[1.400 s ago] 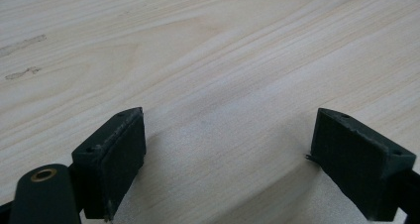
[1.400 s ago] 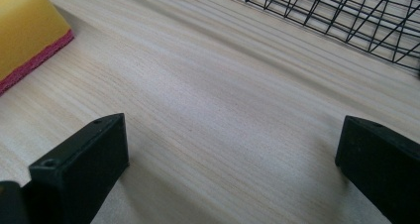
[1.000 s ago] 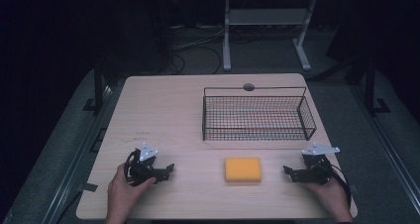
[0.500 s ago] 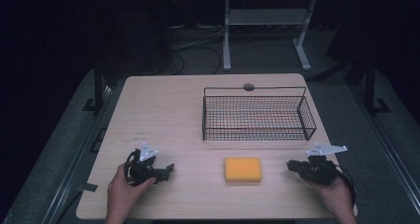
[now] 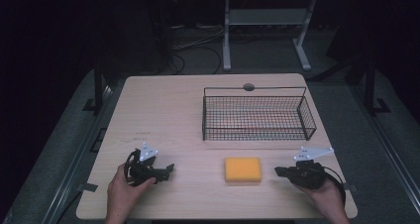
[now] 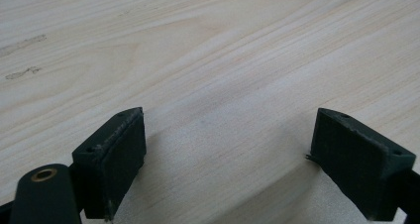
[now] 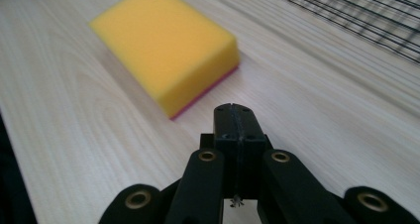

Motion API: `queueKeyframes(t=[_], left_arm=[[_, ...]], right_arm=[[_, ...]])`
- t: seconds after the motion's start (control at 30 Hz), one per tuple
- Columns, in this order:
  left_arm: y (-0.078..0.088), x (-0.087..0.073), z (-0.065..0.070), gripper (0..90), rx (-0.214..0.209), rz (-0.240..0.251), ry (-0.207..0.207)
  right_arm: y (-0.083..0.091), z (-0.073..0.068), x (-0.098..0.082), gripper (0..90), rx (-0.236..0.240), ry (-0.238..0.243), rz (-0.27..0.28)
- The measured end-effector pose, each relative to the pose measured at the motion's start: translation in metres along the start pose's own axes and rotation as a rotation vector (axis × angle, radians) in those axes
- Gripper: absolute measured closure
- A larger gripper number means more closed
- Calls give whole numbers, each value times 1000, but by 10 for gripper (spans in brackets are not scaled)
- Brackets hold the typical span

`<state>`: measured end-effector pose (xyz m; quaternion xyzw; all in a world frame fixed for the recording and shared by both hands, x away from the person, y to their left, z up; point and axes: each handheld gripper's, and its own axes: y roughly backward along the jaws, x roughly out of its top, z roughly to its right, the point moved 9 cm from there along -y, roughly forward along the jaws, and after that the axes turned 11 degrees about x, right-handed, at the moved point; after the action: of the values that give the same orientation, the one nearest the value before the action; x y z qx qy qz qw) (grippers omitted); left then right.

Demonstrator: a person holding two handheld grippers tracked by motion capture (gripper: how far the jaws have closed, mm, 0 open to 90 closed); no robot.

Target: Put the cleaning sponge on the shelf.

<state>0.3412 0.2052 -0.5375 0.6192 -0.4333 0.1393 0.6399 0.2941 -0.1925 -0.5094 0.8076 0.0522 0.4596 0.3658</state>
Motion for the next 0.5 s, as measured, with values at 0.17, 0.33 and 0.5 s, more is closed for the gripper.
queueKeyframes(t=[0.17,0.33,0.5], left_arm=[[0,0,0,131,0,0,0],[0,0,0,131,0,0,0],[0,0,0,131,0,0,0]], right_arm=[[-6,-9,3,896,31,21,-8],[-10,-17,6,896,57,39,-11],[-18,-26,7,896,85,62,-25]])
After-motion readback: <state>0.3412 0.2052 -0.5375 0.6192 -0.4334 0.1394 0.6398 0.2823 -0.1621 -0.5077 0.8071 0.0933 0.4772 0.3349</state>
